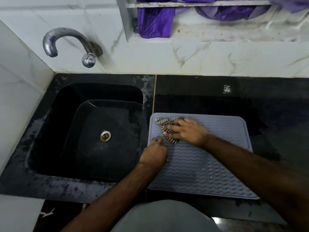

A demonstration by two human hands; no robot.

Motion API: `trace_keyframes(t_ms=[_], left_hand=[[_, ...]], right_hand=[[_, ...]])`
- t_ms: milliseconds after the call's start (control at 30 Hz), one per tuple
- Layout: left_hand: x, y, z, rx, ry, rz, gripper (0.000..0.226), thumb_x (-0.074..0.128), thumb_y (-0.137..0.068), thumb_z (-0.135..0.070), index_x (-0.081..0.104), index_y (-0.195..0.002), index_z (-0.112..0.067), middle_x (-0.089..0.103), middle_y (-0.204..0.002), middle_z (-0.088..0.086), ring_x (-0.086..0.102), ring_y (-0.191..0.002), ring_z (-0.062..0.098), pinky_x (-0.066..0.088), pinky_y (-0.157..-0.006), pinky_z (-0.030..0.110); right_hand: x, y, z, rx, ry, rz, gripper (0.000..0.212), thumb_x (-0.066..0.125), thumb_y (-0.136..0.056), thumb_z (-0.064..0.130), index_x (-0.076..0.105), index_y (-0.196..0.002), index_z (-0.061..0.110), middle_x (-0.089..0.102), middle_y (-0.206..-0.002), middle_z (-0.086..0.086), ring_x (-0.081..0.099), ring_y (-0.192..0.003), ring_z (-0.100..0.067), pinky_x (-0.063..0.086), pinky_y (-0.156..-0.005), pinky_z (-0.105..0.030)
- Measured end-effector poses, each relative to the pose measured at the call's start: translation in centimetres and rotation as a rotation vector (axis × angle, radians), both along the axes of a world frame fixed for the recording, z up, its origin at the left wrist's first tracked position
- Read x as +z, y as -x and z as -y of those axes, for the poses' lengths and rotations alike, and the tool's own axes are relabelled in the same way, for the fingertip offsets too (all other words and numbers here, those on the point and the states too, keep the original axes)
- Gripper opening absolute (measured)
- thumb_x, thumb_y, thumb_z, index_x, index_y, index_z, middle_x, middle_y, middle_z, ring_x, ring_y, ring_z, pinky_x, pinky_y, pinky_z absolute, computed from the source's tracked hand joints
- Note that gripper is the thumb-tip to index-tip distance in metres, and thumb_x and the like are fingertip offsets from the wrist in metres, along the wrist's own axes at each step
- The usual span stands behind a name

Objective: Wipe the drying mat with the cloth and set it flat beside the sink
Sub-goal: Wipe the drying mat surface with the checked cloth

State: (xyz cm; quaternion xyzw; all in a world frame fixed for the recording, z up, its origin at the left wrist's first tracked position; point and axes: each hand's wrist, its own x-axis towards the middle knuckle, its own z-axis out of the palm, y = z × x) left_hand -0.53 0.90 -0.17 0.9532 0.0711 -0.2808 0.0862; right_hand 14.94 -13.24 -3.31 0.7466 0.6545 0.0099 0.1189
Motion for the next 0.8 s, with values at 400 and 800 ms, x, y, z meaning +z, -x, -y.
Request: trace_keyframes(t_ms=[400,800], left_hand=[[-0.2,0.2,0.2,0.016,0.007,0.085,0.051,0.067,-0.094,-0.028,0.054,-0.139,-0.005,0.040,-0.147,0.012,0.037,-0.132,0.030,0.052,-0.094,0.048],[-0.6,0.5,0.1,0.021,-0.008,0.081,0.038,0.071,-0.091,-0.035,0.070,-0.119,-0.009,0.044,-0.139,0.009,0.040,-0.127,0.027,0.053,-0.090,0.044]], right_hand=[[0.1,1.7,-1.3,0.004,-0.114,-0.162,0.066,0.062,-0.086,0.021,0.042,-0.146,0.039,0.042,-0.154,0.012,0.047,-0.125,-0.026,0.046,-0.091,-0.044],[2.5,-5.5,-4.5,-0.083,-0.078,-0.023,0.060,0.058,-0.097,0.013,0.045,-0.144,0.047,0.037,-0.157,0.019,0.042,-0.115,-0.023,0.037,-0.083,-0.035]])
